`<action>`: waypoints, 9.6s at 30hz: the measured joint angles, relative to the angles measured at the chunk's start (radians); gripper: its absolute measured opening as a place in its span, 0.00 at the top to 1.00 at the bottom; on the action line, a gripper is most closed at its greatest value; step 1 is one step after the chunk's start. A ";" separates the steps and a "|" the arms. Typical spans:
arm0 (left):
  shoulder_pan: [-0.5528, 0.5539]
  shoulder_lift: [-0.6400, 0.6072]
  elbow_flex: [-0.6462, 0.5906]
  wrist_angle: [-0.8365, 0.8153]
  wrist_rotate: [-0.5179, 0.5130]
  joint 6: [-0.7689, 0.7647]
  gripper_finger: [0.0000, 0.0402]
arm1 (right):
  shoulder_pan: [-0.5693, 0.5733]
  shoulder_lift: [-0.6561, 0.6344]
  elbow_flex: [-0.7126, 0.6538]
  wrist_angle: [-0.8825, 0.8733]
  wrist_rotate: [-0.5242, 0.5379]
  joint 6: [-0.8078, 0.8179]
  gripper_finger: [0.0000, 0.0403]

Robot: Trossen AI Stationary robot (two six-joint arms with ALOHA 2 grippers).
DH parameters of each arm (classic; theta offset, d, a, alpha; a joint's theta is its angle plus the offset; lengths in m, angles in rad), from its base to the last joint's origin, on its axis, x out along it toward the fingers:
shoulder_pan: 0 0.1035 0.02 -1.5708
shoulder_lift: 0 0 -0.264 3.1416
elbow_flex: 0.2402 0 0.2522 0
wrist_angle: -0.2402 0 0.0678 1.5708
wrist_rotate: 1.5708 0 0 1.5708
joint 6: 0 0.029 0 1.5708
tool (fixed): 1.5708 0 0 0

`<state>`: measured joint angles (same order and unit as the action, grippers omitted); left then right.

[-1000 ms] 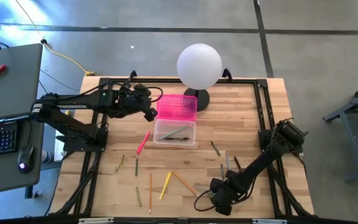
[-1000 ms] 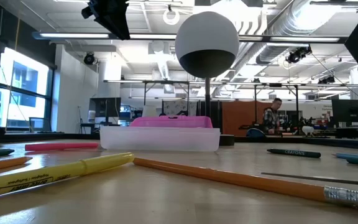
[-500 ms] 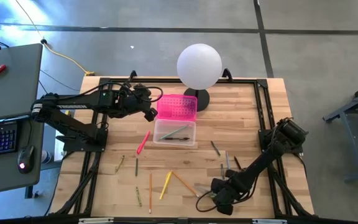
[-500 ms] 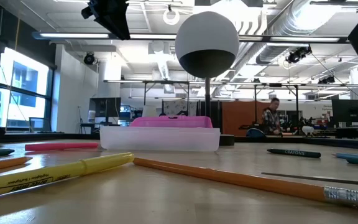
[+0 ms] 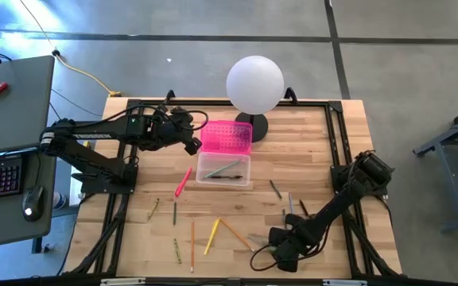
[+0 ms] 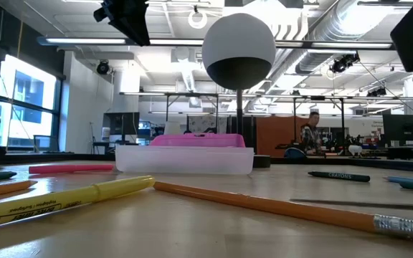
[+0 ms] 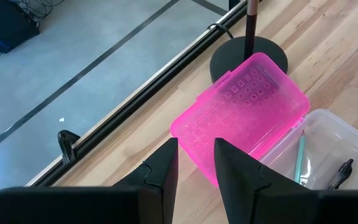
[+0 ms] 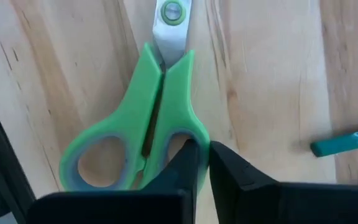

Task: Pick & place school supplies into a supply box
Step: Put the green scissors into the pink supply box, then put the black pen into the pink supply box, then put the pink pen into the pink supply box

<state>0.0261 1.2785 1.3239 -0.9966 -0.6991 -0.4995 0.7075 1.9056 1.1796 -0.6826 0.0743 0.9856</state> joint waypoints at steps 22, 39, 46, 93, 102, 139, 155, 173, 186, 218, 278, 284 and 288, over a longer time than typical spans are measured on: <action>0.000 0.000 0.000 0.000 -0.032 0.052 0.67 | -0.525 -0.235 0.001 -0.033 0.443 -0.906 1.00; 0.000 0.000 0.001 -0.001 -0.062 0.079 0.67 | -0.748 -0.076 0.040 0.309 0.202 -1.235 1.00; 0.000 0.000 0.001 -0.004 -0.055 0.079 0.67 | -0.754 -0.014 0.040 0.294 0.160 -1.241 1.00; 0.000 0.000 0.001 -0.166 -0.052 -0.101 0.67 | -0.284 -0.289 0.136 -0.560 0.330 -0.188 0.77; 0.000 0.000 0.001 -0.155 -0.078 -0.167 0.67 | 0.068 -0.486 -0.344 -0.096 0.355 0.433 0.77; 0.000 0.000 0.001 -0.105 -0.077 -0.209 0.67 | 0.124 -0.478 -0.561 -0.024 0.290 0.656 0.77; 0.000 0.000 0.001 -0.106 -0.078 -0.209 0.67 | 0.137 -0.243 -0.534 0.029 0.436 0.683 0.77; 0.000 0.000 0.000 -0.112 -0.100 -0.209 0.67 | 0.149 -0.149 -0.507 0.061 0.565 0.652 0.77; 0.000 0.000 -0.047 -0.114 -0.088 -0.234 0.67 | 0.124 -0.148 -0.510 0.112 0.582 0.626 0.77; 0.000 0.000 -0.100 0.069 0.017 -0.317 0.67 | 0.404 0.111 -0.537 0.422 0.997 0.525 0.77; 0.000 0.000 -0.100 0.176 0.064 -0.177 0.67 | -0.680 0.057 -0.237 1.330 0.178 -1.067 0.80; 0.000 0.000 -0.100 0.129 0.065 -0.175 0.67 | -0.723 0.159 -0.082 1.195 0.151 -1.097 0.77; 0.000 0.000 -0.100 0.118 0.088 -0.176 0.67 | -0.756 0.162 -0.039 1.144 0.127 -1.099 0.72</action>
<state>0.0257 1.2785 1.2240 -0.8783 -0.6113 -0.6754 -0.0480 2.0678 1.1405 0.4617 0.2013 -0.1131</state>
